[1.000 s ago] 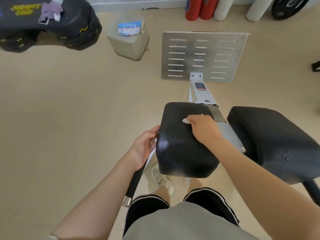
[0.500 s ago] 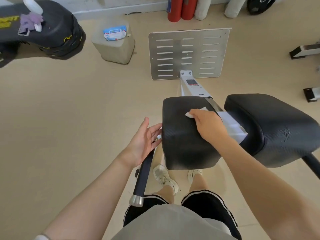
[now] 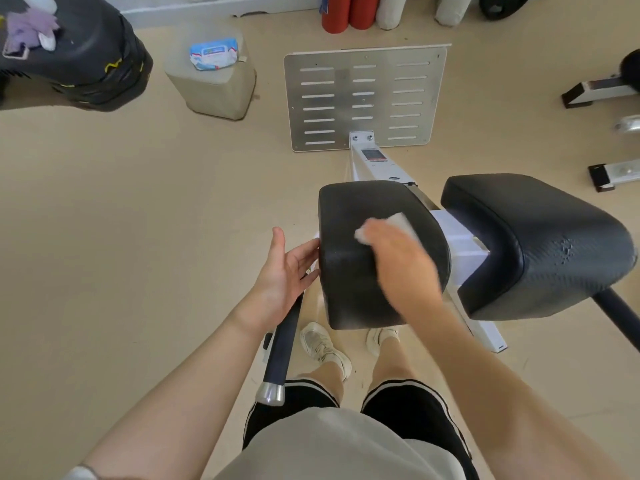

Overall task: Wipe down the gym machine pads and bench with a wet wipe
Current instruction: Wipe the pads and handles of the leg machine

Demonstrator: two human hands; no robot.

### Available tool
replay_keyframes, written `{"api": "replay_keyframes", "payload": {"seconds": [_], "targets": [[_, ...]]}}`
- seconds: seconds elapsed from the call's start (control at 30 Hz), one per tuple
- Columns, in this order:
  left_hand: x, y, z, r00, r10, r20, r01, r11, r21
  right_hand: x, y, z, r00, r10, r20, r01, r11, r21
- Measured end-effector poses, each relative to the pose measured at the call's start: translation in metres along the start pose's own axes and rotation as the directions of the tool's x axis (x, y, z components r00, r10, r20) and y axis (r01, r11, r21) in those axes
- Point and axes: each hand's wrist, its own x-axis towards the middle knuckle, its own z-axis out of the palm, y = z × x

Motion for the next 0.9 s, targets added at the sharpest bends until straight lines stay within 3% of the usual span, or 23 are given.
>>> {"api": "replay_keyframes", "payload": {"seconds": [0.07,0.13,0.2,0.27,0.37,0.43,0.53,0.7,0.8,0.9], "targets": [[-0.003,0.0,0.004,1.0,-0.003,0.019,0.001,0.994,0.106,-0.002,0.02,-0.013,0.981,0.185,-0.066,-0.19,0.978,-0.084],[-0.004,0.001,0.009,1.0,-0.001,0.023,-0.004,0.978,0.21,-0.004,0.023,-0.016,0.963,0.239,-0.123,-0.258,0.949,-0.179],[-0.002,0.001,0.011,0.999,0.009,0.032,-0.017,0.968,0.249,-0.004,0.008,-0.009,0.976,0.173,-0.133,-0.194,0.968,-0.161],[0.0,-0.001,0.011,0.999,0.023,0.044,-0.032,0.976,0.217,-0.006,-0.013,0.011,0.994,0.007,-0.109,-0.024,0.988,-0.153],[-0.003,-0.005,0.01,0.999,0.051,0.003,-0.051,0.991,0.125,-0.021,-0.039,0.043,0.974,-0.225,0.009,0.224,0.963,-0.151],[-0.008,-0.008,0.012,0.997,0.06,-0.051,-0.055,0.995,0.085,-0.034,-0.04,0.054,0.953,-0.295,0.075,0.303,0.939,-0.16],[-0.012,-0.013,0.012,0.994,0.098,-0.054,-0.095,0.993,0.063,-0.04,-0.013,0.037,0.959,-0.282,0.035,0.284,0.939,-0.195],[-0.011,-0.018,0.008,0.995,0.093,-0.035,-0.087,0.987,0.134,-0.034,0.033,-0.01,0.993,0.071,-0.092,-0.088,0.976,-0.199],[-0.01,-0.024,0.015,0.992,0.1,-0.079,-0.091,0.99,0.104,-0.033,0.029,0.007,0.991,0.023,-0.13,-0.054,0.968,-0.244],[-0.012,-0.029,0.023,0.986,0.128,-0.109,-0.125,0.992,0.03,-0.042,0.006,0.045,0.984,-0.169,-0.052,0.145,0.939,-0.312]]}}
